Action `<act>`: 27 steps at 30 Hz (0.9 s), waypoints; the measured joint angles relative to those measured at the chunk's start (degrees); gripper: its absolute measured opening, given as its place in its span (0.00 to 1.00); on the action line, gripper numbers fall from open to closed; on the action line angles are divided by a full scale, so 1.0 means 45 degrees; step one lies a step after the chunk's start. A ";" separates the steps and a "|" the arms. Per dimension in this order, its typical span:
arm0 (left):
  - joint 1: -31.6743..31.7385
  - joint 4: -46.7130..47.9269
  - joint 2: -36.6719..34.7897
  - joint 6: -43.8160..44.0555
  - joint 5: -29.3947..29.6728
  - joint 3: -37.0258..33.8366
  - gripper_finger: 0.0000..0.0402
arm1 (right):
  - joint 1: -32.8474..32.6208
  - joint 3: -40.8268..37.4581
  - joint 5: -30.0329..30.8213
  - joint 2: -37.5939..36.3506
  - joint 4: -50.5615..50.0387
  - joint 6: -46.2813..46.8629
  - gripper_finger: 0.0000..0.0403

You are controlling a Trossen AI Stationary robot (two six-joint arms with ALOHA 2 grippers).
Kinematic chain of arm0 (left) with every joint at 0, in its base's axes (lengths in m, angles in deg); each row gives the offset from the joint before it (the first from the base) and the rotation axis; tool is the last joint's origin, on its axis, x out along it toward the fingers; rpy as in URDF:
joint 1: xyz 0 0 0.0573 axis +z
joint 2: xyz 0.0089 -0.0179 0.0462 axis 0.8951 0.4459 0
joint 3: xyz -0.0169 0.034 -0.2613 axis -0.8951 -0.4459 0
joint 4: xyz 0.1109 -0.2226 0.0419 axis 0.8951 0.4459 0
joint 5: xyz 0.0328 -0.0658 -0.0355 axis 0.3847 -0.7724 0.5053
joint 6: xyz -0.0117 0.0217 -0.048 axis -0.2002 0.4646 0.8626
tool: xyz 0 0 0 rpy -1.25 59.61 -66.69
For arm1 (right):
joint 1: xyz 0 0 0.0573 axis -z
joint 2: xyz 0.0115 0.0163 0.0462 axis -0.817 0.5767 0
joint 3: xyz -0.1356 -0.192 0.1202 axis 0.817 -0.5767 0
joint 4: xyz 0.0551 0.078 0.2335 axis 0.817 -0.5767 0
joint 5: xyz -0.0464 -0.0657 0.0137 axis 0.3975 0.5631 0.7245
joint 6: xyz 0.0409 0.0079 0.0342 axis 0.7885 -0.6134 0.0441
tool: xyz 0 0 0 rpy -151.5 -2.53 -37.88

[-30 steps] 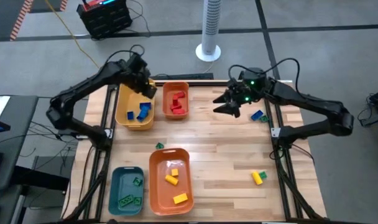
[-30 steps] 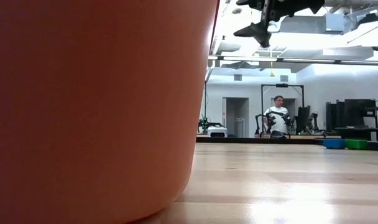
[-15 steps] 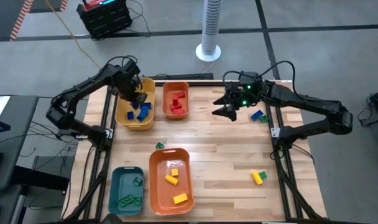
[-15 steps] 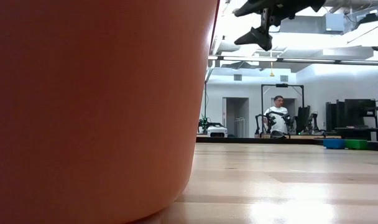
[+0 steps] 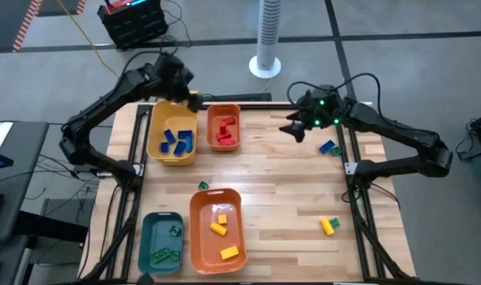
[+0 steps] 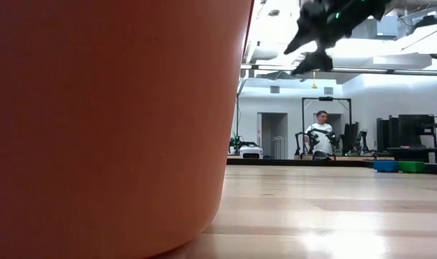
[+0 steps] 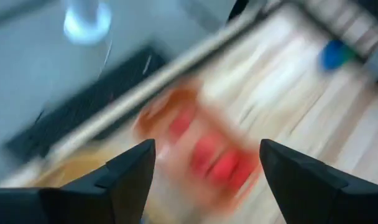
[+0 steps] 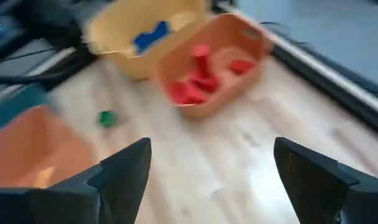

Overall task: Sort blocks
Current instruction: Put the blue game piece into the yellow bin

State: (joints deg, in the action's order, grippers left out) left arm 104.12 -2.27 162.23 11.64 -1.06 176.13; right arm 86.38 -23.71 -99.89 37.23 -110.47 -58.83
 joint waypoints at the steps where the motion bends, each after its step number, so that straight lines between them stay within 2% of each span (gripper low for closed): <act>1: -0.0339 -0.0745 0.0002 0.0419 0.0121 0.0207 0.70 | 0.0150 -0.0296 0.0386 0.0034 0.0279 0.0037 0.86; 6: -0.1618 -0.3713 0.0034 0.1373 0.0982 0.0338 0.67 | 0.0289 -0.1371 0.3128 -0.0120 0.1274 0.1058 0.85; 11: -0.2248 -0.3879 0.0053 0.0986 0.0967 0.0338 0.66 | 0.0498 -0.1429 0.4792 0.0166 -0.1247 0.1482 0.82; 17: -0.2403 -0.3949 0.0053 0.0337 0.0721 0.0333 0.66 | 0.1221 -0.1434 0.4697 0.1840 -0.4877 0.1773 0.80; 21: -0.2087 -0.4011 0.0053 0.0332 -0.0149 0.0333 0.66 | 0.1736 -0.1439 0.4458 0.3084 -0.6442 0.1741 0.80; 27: -0.1566 -0.4344 0.0053 -0.0021 -0.0850 0.0323 0.66 | 0.2192 -0.1137 0.3760 0.4902 -0.8021 -0.0177 0.82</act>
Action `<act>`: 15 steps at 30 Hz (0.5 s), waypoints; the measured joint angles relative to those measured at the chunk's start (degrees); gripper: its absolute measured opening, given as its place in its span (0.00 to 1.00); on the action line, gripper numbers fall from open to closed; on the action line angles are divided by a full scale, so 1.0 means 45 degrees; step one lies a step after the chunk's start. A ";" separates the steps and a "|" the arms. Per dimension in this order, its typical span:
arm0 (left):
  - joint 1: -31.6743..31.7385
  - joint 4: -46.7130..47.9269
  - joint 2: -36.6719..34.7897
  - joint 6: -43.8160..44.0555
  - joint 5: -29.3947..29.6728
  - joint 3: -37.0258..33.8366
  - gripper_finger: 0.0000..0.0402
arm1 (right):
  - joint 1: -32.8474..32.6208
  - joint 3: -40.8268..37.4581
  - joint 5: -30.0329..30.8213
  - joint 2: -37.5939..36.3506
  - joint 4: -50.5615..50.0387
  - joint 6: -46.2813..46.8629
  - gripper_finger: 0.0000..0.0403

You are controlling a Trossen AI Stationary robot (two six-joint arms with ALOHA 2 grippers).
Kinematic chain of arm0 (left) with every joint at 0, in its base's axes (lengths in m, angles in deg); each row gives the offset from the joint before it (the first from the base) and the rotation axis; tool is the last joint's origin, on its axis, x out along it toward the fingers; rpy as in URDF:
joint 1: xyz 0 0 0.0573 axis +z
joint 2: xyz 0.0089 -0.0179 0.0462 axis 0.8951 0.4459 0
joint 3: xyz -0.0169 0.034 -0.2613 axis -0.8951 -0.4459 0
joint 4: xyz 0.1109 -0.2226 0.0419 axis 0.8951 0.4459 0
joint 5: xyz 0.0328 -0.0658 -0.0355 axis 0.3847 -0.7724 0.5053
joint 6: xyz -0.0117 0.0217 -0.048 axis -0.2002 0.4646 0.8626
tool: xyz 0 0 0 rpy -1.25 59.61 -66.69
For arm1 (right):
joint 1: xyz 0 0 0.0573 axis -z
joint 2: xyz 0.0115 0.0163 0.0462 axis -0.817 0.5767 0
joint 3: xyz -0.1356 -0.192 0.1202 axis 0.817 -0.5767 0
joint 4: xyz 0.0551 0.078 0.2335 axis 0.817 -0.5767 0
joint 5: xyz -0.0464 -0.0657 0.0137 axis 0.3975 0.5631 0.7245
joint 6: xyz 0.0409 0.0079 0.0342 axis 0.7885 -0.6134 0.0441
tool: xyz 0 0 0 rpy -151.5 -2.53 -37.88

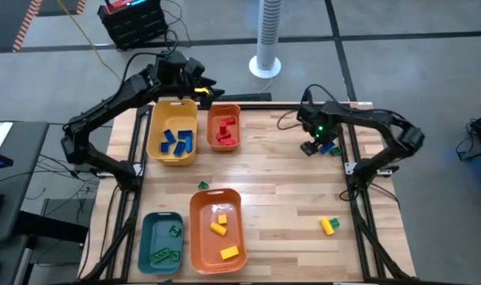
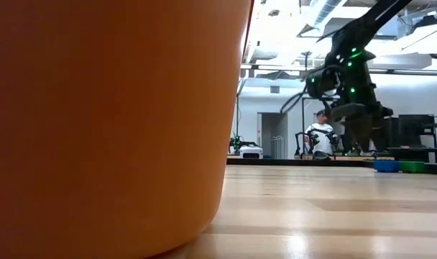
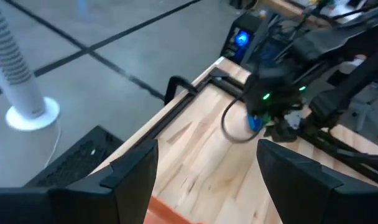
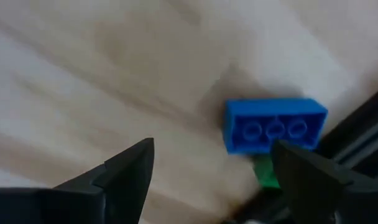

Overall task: Sort blocks
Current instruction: Put the blue game piece into the yellow bin

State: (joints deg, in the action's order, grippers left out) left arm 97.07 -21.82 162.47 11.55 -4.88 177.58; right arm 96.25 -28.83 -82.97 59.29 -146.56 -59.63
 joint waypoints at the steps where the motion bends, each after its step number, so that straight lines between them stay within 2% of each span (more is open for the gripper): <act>1: 0.0050 -0.0125 0.0000 -0.0047 -0.0165 0.0000 0.66 | 0.0002 0.0108 0.0060 0.0210 -0.0303 -0.0372 0.82; 4: 0.0110 -0.0287 0.0000 -0.0340 -0.0247 0.0000 0.66 | -0.0042 0.0314 0.0703 0.0752 -0.0913 -0.1325 0.82; 10: 0.0115 -0.0059 0.0000 -0.1148 -0.0272 0.0000 0.66 | -0.0401 0.0519 0.2923 0.1743 -0.1651 -0.4249 0.82; 15: 0.0115 -0.0015 0.0000 -0.1464 -0.0397 0.0000 0.66 | -0.0938 0.0519 0.3352 0.2504 -0.1924 -0.6736 0.82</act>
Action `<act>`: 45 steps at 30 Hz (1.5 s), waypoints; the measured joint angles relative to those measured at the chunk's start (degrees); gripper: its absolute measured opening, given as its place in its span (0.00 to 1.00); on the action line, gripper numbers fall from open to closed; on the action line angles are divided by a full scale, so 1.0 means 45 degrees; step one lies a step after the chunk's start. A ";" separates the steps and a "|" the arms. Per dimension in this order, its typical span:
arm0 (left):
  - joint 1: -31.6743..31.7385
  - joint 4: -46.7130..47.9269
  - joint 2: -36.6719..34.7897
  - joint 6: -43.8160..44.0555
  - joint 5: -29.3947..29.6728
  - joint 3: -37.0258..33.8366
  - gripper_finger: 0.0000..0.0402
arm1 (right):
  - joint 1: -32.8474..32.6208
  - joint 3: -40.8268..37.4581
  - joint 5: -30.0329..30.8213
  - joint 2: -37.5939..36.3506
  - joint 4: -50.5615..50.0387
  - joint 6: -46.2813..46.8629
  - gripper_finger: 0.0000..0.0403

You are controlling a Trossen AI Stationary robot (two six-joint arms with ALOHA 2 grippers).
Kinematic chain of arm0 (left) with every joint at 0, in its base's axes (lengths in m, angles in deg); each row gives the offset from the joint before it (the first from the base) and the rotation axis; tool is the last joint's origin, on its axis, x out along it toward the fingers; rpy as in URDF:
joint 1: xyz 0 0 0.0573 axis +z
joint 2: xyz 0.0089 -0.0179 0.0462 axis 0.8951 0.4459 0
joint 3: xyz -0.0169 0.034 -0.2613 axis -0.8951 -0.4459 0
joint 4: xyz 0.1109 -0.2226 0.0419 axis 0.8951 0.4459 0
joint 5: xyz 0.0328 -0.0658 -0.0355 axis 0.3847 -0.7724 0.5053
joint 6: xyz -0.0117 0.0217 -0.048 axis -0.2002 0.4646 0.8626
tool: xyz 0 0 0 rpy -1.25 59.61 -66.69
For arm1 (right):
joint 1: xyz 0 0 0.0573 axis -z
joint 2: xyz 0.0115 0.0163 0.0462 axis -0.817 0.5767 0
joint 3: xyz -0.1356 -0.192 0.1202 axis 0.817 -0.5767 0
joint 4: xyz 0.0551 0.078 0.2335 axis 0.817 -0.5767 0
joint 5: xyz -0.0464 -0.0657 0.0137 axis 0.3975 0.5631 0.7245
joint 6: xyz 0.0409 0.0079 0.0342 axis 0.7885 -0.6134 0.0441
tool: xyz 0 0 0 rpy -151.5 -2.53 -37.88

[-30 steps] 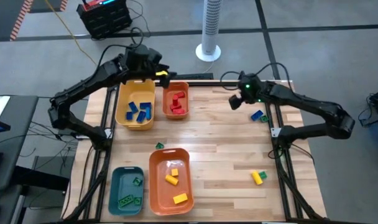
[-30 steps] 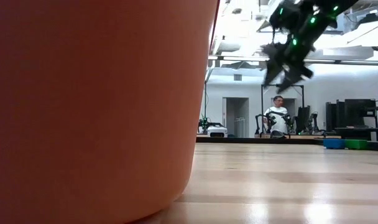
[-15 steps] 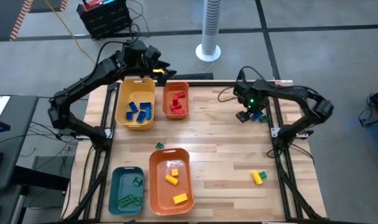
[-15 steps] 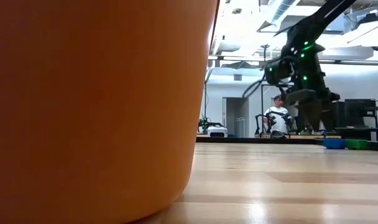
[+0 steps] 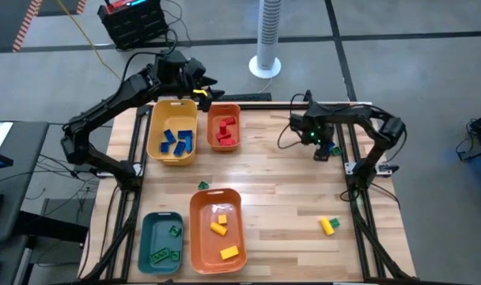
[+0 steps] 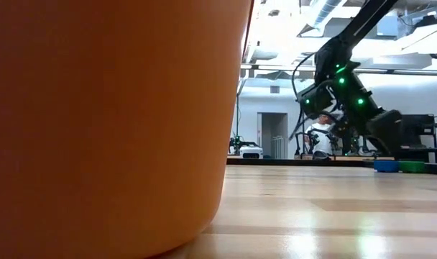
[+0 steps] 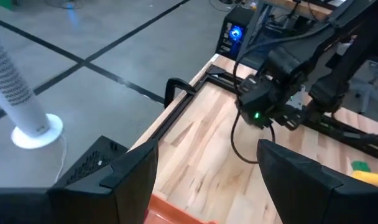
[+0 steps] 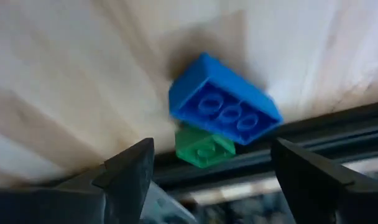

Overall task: Sort blocks
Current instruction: Put the blue game piece into the yellow bin

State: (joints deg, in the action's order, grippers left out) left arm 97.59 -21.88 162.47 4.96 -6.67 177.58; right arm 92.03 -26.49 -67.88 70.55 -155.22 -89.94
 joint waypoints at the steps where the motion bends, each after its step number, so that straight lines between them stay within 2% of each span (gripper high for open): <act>1: 0.0000 -0.0002 0.0000 0.0000 -0.0132 0.0000 0.66 | -0.0127 -0.0005 0.0302 0.0108 -0.0248 -0.0147 0.82; 5: 0.0000 -0.0008 0.0000 0.0019 -0.0185 0.0000 0.66 | -0.0391 -0.0250 0.1335 0.0261 0.0048 -0.0876 0.81; 12: 0.0000 0.0012 0.0000 -0.0201 -0.0190 0.0000 0.66 | -0.0324 -0.0626 0.1382 0.0266 0.1424 -0.2633 0.79; 19: 0.0000 0.0127 0.0000 -0.0420 -0.0178 0.0092 0.66 | -0.0245 -0.1118 0.0896 0.0261 0.2883 -0.2930 0.74; 24: 0.0000 0.0224 0.0000 -0.1083 -0.0047 0.0424 0.66 | -0.0258 -0.1632 0.0901 0.0219 0.3570 -0.3056 0.62; 30: 0.0000 0.0405 0.0000 -0.1513 0.0475 0.0767 0.66 | -0.0448 -0.1561 0.0822 0.0235 0.3651 -0.3168 0.36; 33: 0.0000 0.0521 0.0000 -0.1297 0.0609 0.0767 0.66 | -0.0567 -0.1224 0.0463 0.0139 0.3817 -0.2963 0.26; 38: 0.0070 0.0566 0.0000 -0.0725 0.0908 0.0767 0.66 | -0.0894 -0.0366 -0.0176 -0.0610 0.4205 -0.1962 0.26; 41: 0.0219 0.0580 0.0000 -0.0067 0.0105 0.0769 0.64 | -0.1036 0.0063 -0.1655 -0.1827 0.5234 -0.0230 0.28; 45: -0.0301 0.1296 -0.0007 -0.0905 0.0290 0.1343 0.59 | -0.1394 -0.0308 -0.3092 -0.4089 0.7387 0.2171 0.29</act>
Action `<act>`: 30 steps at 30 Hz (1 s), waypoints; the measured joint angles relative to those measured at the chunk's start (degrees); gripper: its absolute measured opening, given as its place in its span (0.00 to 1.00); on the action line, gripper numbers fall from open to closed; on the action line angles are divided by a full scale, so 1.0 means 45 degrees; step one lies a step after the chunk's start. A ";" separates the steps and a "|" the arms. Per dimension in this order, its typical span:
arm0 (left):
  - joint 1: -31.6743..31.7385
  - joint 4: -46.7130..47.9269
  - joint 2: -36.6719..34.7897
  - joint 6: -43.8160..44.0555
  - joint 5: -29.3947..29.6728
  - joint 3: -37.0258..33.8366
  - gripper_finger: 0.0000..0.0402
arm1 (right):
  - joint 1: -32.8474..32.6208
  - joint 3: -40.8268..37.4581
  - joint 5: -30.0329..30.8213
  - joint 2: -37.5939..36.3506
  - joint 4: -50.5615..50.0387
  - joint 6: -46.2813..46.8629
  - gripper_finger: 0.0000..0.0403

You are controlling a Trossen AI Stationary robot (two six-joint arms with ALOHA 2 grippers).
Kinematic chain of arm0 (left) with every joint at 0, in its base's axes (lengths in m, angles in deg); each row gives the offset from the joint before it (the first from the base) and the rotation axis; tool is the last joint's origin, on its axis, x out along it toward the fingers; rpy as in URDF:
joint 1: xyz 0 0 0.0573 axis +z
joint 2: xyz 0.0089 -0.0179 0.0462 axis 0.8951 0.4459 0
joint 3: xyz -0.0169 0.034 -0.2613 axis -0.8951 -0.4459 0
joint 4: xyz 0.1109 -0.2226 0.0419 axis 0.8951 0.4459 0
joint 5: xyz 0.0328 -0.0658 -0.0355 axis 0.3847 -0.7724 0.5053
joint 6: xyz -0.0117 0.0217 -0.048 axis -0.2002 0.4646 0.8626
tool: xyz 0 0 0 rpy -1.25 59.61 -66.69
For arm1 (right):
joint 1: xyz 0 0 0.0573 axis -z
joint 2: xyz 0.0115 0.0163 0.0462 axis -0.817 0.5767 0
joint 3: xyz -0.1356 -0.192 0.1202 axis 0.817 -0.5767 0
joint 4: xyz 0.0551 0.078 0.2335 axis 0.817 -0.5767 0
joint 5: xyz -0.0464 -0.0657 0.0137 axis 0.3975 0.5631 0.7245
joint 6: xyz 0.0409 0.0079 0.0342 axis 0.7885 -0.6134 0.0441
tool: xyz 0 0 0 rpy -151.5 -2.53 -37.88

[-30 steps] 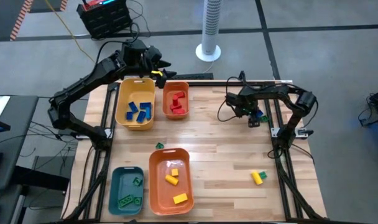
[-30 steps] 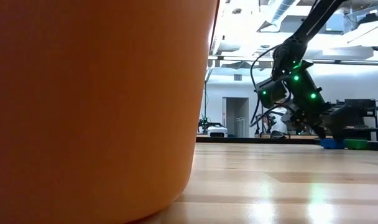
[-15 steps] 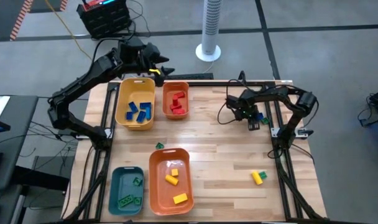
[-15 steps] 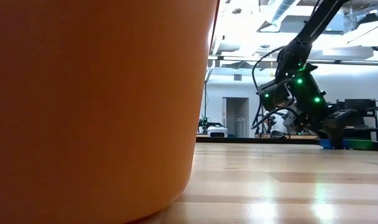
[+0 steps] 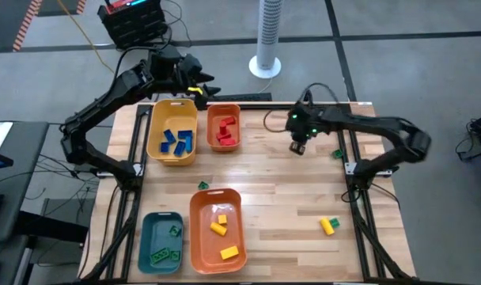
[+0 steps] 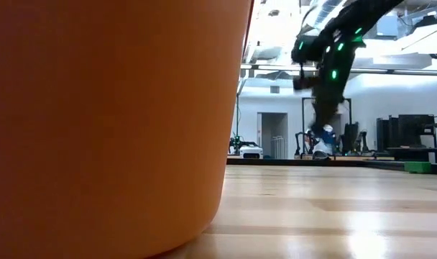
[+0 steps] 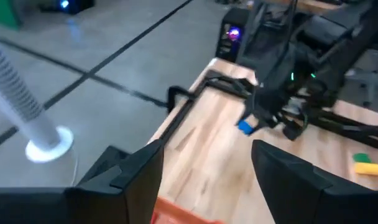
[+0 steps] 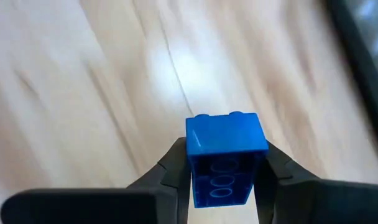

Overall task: Sort blocks
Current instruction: Put the blue game piece into the yellow bin

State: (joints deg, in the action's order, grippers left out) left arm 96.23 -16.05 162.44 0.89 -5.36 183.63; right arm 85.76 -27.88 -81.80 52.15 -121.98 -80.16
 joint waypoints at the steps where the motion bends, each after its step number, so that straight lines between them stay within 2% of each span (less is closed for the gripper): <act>1: -0.0148 0.0013 -0.0022 0.0061 0.0035 0.0065 0.58 | -0.0156 -0.0172 -0.0142 -0.0623 0.0631 0.0504 0.29; 6: -0.0640 0.0168 0.0022 0.0989 0.0020 0.0105 0.55 | -0.1100 -0.0658 -0.0784 -0.2904 0.2868 0.1738 0.29; 9: -0.1382 -0.0008 0.0042 -0.0169 0.0342 0.0121 0.55 | -0.1610 -0.0678 -0.0791 -0.3683 0.3833 0.2671 0.29; 12: -0.2415 -0.0837 0.0413 -0.1550 0.1361 0.0122 0.55 | -0.1861 -0.0683 -0.0985 -0.4295 0.4620 0.4460 0.29; 16: -0.3740 -0.2588 0.0680 -0.4051 0.2192 0.0125 0.55 | -0.1912 -0.0683 -0.2117 -0.4876 0.5608 0.7752 0.29; 19: -0.4372 -0.3271 0.0849 -0.4511 0.3236 0.0134 0.55 | -0.1884 -0.0683 -0.2913 -0.5155 0.5588 0.9349 0.29; 22: -0.4918 -0.3587 0.1283 -0.4863 0.3374 0.0105 0.55 | -0.1651 -0.0691 -0.4694 -0.5180 0.5693 1.0424 0.29; 25: -0.5378 -0.3915 0.1497 -0.4713 0.3400 0.0108 0.55 | -0.1359 -0.0684 -0.6336 -0.5157 0.6511 1.0910 0.29; 30: -0.5693 -0.4475 0.1746 -0.3274 0.3582 0.0099 0.56 | -0.0620 -0.0688 -0.7215 -0.5126 0.7058 1.0748 0.29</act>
State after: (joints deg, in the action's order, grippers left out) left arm 70.61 -36.19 170.29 -13.84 10.75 184.07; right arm 82.97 -30.97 -114.26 29.08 -90.21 -31.80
